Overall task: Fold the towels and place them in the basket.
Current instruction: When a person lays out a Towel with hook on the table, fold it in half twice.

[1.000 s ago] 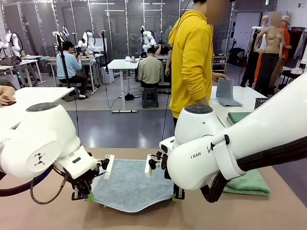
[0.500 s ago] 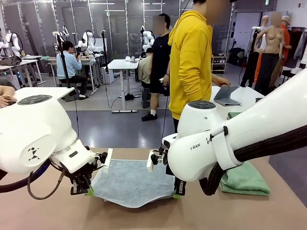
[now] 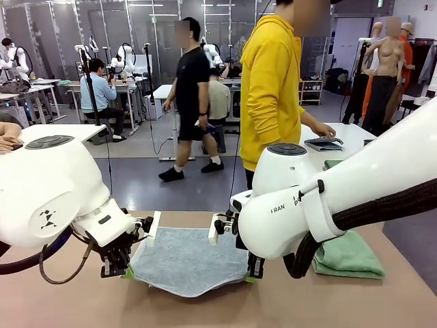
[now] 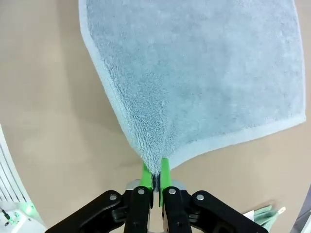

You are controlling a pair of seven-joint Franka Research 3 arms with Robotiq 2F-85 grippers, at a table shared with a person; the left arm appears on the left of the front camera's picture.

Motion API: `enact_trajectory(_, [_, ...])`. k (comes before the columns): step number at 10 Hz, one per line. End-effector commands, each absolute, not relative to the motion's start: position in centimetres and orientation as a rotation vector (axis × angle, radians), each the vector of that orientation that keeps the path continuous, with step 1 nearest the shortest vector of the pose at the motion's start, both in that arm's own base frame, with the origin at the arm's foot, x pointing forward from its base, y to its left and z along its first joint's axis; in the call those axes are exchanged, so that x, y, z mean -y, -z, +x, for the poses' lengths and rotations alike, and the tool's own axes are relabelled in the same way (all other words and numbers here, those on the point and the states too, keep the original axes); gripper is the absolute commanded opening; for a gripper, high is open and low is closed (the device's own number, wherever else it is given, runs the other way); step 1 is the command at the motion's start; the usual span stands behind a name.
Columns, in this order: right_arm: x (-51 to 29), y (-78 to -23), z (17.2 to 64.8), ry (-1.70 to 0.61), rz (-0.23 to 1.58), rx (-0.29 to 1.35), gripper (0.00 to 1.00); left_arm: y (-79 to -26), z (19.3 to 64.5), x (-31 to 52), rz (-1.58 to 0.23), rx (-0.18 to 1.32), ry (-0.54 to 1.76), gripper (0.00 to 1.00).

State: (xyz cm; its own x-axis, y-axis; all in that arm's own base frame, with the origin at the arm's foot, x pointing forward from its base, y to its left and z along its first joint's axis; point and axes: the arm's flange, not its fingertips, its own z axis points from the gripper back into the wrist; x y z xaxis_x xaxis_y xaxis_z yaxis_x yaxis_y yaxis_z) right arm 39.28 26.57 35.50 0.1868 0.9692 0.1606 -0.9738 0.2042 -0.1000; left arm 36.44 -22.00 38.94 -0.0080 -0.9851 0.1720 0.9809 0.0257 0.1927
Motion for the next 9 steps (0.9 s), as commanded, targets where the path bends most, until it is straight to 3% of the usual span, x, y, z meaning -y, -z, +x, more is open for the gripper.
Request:
enact_trajectory(1, [-26.2, -37.1, 40.0, -1.330, 0.138, 0.218, 0.07, -40.5, 37.0, 22.4, -0.046, 0.273, 1.570, 0.01])
enact_trajectory(4, [-25.9, -38.2, 36.4, -1.294, 0.175, 0.180, 0.07, -41.2, 35.4, 21.5, -0.144, 0.167, 1.514, 0.01])
enact_trajectory(6, [-26.2, -39.5, 35.5, -1.296, 0.153, 0.197, 0.07, -42.6, 34.3, 21.2, -0.124, 0.208, 1.512, 0.01])
enact_trajectory(9, [-26.1, -40.3, 38.2, -1.327, 0.119, 0.233, 0.07, -43.0, 36.8, 21.2, -0.124, 0.283, 1.507, 0.01])
